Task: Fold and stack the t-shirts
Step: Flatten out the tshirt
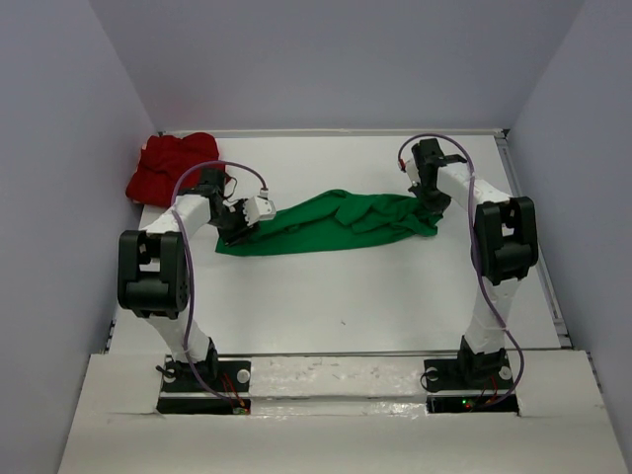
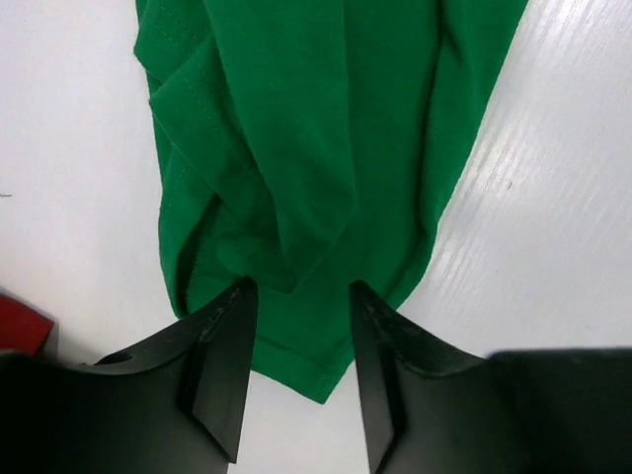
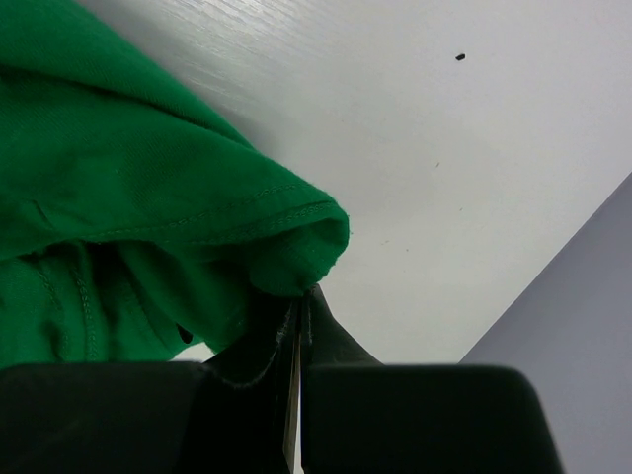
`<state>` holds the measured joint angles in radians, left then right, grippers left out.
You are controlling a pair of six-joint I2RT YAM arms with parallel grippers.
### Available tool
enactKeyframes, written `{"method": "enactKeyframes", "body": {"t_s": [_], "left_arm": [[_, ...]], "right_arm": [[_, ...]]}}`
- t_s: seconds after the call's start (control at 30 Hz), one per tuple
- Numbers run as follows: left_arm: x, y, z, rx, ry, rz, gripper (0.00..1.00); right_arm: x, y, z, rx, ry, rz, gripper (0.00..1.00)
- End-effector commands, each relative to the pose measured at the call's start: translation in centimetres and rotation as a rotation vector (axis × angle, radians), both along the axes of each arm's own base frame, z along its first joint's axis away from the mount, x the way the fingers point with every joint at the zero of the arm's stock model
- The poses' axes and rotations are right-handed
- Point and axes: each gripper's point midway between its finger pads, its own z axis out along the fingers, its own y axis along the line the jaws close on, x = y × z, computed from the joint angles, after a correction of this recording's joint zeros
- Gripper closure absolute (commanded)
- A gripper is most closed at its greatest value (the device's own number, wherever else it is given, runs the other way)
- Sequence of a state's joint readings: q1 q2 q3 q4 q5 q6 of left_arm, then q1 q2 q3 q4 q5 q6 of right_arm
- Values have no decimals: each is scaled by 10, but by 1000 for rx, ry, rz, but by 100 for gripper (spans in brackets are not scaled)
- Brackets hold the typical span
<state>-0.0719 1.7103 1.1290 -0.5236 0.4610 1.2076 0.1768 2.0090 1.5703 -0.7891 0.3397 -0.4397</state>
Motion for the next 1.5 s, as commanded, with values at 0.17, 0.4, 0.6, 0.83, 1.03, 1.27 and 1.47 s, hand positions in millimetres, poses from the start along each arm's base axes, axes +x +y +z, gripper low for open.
{"method": "enactKeyframes", "body": {"t_s": [0.17,0.4,0.6,0.83,1.03,1.27,1.47], "left_arm": [[5,-9,2,-24,-6,-15,87],[20,-9,17,-11,-78,52,100],[36,6,63,104,-327,225,100],[34,16,135,178,-631,341,100],[17,14,144,164,-615,348,100],[10,12,146,153,-596,357,100],[8,5,143,142,-577,355,100]], "right_arm": [[5,-1,7,9,-14,-17,100],[6,-1,6,9,-12,-19,100],[8,0,17,16,-36,-16,100],[2,2,25,37,-44,-1,100],[-11,7,25,68,-18,23,82],[0,17,46,129,-84,33,14],[24,48,65,282,-133,92,34]]}}
